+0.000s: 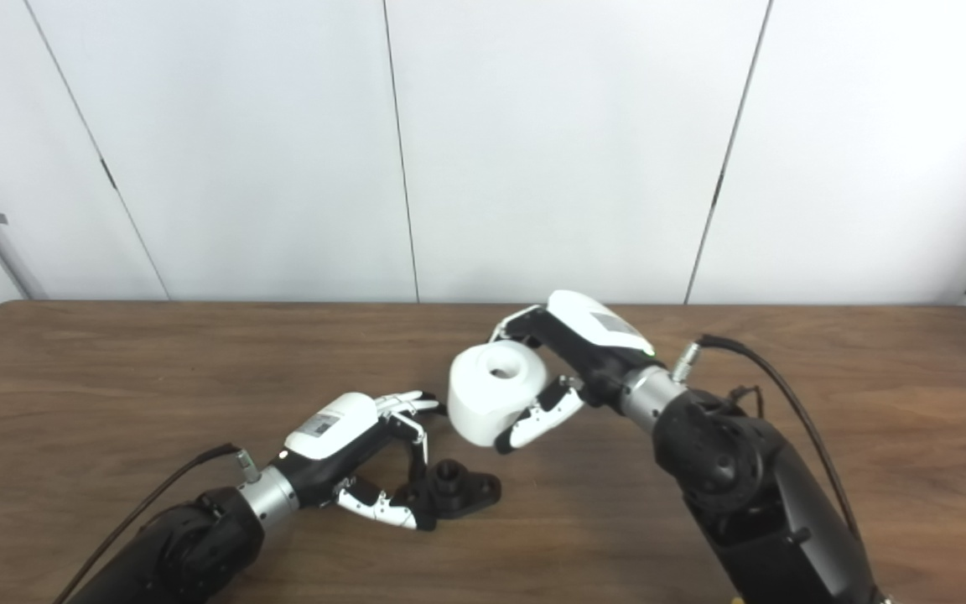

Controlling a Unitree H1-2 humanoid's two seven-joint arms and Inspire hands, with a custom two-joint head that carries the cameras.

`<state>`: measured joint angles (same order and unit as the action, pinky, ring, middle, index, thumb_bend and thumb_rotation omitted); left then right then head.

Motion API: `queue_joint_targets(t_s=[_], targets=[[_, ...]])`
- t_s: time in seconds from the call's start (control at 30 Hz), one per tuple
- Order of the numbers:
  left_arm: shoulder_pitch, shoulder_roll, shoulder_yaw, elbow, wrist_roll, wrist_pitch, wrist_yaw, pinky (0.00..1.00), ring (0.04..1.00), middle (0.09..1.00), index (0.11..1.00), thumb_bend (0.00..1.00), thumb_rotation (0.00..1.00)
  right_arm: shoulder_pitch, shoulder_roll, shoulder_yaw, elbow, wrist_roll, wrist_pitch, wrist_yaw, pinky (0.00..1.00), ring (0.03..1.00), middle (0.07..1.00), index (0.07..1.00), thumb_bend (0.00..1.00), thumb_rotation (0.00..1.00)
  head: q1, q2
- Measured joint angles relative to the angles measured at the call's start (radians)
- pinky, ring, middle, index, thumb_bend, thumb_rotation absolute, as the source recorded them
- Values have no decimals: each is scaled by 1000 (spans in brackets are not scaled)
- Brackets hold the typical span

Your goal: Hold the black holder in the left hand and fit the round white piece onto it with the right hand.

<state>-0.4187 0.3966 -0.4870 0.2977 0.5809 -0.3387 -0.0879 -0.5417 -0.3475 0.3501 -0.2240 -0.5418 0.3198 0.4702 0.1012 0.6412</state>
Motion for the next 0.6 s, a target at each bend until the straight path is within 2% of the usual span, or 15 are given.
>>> queue_joint_targets(t_s=[0.13,0.3,0.6], targets=[[-1,-3,-2,-3,0,3,0,918,949,895,484,524,57,-6,8,23,10,-10,-10,6,801,800,745,478,526,143,6,5],[-2,-4,-6,-21,0,32,-19,922,949,892,485,524,57,-5,14,48,29,-16,-14,25,779,802,742,478,526,142,6,9],[-4,-5,-9,-28,4,44,-25,920,953,894,485,524,58,-4,19,74,50,-31,-18,46,803,809,752,479,526,142,9,20]])
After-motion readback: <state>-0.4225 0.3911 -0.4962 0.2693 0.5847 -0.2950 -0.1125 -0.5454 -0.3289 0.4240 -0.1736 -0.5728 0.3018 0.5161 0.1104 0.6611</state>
